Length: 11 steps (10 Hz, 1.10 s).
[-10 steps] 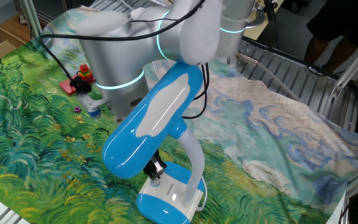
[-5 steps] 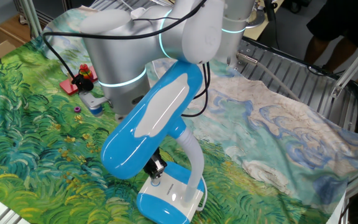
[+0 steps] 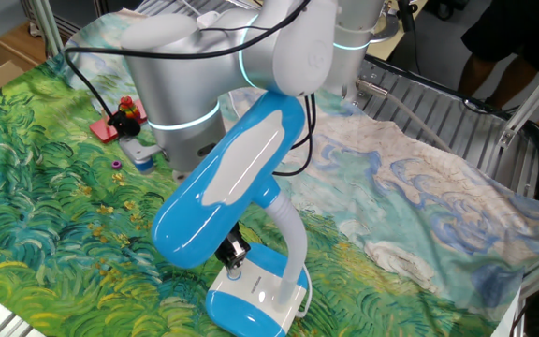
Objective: Turn off the desk lamp by pressing the button
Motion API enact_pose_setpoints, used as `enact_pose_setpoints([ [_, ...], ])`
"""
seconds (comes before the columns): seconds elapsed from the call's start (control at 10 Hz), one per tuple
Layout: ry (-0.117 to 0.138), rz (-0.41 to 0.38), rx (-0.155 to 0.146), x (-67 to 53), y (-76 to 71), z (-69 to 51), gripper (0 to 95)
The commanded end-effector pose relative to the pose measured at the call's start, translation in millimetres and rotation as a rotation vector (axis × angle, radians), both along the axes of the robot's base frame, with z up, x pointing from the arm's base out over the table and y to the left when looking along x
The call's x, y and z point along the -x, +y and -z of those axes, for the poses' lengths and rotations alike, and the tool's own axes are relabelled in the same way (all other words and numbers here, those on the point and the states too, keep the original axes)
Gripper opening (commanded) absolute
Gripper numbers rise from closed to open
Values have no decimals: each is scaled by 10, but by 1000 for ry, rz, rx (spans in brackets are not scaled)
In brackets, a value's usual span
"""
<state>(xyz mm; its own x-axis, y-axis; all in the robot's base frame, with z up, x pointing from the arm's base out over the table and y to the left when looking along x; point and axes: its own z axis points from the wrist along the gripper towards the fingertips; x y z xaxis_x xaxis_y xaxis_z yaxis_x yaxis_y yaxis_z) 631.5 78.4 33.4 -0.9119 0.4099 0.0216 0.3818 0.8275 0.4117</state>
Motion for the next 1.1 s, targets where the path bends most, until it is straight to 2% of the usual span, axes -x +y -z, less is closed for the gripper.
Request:
enact_pose_setpoints([
  [0.1,-7,5,2,-21,91,218,0],
  [0.8,-6,4,-4,-10,73,166,0],
  [1.1,-7,3,-10,-20,85,179,0],
])
